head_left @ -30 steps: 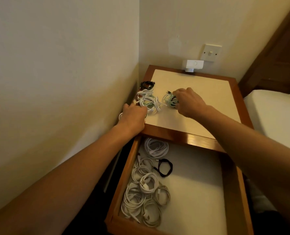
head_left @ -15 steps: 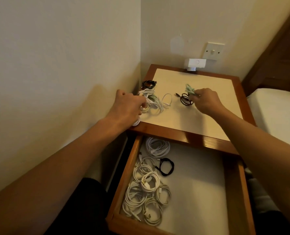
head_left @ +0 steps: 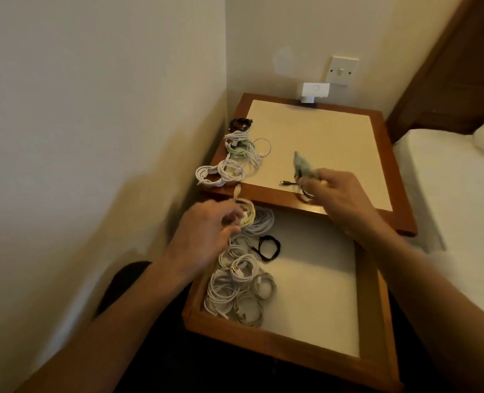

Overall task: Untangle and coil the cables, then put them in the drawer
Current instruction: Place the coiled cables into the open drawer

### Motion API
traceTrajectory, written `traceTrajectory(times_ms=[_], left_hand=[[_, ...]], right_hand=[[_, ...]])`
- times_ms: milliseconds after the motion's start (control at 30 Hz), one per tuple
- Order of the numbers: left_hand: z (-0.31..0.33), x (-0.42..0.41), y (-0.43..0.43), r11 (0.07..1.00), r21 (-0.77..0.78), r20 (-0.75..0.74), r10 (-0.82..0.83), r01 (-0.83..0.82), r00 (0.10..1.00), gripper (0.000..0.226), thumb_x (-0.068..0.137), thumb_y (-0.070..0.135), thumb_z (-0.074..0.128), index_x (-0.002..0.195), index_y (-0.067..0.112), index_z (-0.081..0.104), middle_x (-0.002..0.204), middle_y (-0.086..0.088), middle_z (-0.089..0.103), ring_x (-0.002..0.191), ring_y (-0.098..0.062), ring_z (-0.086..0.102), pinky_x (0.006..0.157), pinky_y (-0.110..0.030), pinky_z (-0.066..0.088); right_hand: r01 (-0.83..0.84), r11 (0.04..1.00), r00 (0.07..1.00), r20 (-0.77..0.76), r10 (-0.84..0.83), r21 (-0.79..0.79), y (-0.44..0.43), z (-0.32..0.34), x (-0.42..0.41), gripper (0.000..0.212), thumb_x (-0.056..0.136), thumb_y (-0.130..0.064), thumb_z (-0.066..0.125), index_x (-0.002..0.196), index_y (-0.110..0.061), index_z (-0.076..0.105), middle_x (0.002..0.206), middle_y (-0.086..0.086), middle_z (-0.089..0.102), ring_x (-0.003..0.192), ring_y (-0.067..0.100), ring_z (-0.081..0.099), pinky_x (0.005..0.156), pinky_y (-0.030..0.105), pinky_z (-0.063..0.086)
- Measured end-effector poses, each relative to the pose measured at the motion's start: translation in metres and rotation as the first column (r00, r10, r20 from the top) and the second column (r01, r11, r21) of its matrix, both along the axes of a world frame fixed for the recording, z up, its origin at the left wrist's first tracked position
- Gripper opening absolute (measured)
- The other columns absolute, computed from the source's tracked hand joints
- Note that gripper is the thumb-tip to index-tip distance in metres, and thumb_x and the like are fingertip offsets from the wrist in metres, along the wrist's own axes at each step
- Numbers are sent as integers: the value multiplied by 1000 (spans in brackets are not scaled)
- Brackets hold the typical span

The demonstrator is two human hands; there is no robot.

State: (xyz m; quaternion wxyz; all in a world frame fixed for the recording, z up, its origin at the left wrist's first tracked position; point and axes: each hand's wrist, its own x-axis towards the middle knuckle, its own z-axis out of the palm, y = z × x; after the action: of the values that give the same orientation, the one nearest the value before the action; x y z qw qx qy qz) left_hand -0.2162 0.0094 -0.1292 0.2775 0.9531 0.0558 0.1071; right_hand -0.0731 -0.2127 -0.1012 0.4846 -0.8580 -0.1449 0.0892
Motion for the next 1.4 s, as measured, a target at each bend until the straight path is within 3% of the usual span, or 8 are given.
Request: traceTrajectory(times_ms=[167,367,600,733,867,1033,1233,1400], left_hand=[[-53,-25,-24,992,120,-218,-17,44,976,17,95,21,68,110,28,64,106,4,66,95,-14,62,76,-25,46],[-76,-24,-27,947,293,-359,-17,130,933,30,97,8,55,125,21,53,112,-8,66,102,-31,65,79,-43,54],[-90,-23,-31,933,334,-322,-24,137,946,35,96,3,51,128,17,53,127,-6,61,118,-26,57,85,-35,47],[-90,-21,-26,972,216,-242,-37,91,970,30,95,3,53,121,17,61,122,-3,61,110,-21,58,81,-31,48],[-71,-8,-16,998,66,29,3,-5,1000,12,95,18,66,107,19,66,107,5,61,92,-8,52,77,-22,37],[-47,36,19,984,82,287,130,-159,949,17,89,12,70,106,15,71,104,-2,69,97,-19,59,83,-32,47],[-44,79,64,949,248,161,159,-196,974,35,93,24,69,128,17,65,125,-5,69,114,-28,56,93,-45,50],[-46,91,77,920,367,54,129,-140,990,19,95,21,68,113,19,72,110,-6,72,106,-27,55,88,-44,47]], right_hand=[[-260,878,956,23,293,-401,14,-56,-76,18,99,-32,60,93,-24,75,91,-2,69,79,12,63,73,38,56],[-145,793,922,210,325,-591,43,-117,-75,19,100,-28,54,103,-21,71,111,-1,65,99,22,56,80,36,50],[-277,561,892,9,453,-780,48,-138,-74,35,94,-13,60,128,-20,58,135,2,58,119,35,54,92,47,52],[-265,722,917,63,393,-639,36,-103,-66,39,95,-13,54,130,-28,60,125,2,68,109,28,64,91,45,56],[-21,882,909,358,213,-471,16,-65,-24,36,99,-16,54,133,-20,63,131,3,66,121,27,58,100,40,47],[79,740,949,278,149,-668,-1,-70,29,42,103,-29,56,141,-10,53,148,12,50,130,35,46,104,47,44],[27,809,911,348,222,-587,-6,-67,26,23,103,-24,57,116,-14,73,123,12,65,108,34,54,85,39,40],[-139,874,787,485,383,-465,17,-65,-44,22,100,-23,62,117,-16,74,116,1,70,105,21,59,90,35,52]])
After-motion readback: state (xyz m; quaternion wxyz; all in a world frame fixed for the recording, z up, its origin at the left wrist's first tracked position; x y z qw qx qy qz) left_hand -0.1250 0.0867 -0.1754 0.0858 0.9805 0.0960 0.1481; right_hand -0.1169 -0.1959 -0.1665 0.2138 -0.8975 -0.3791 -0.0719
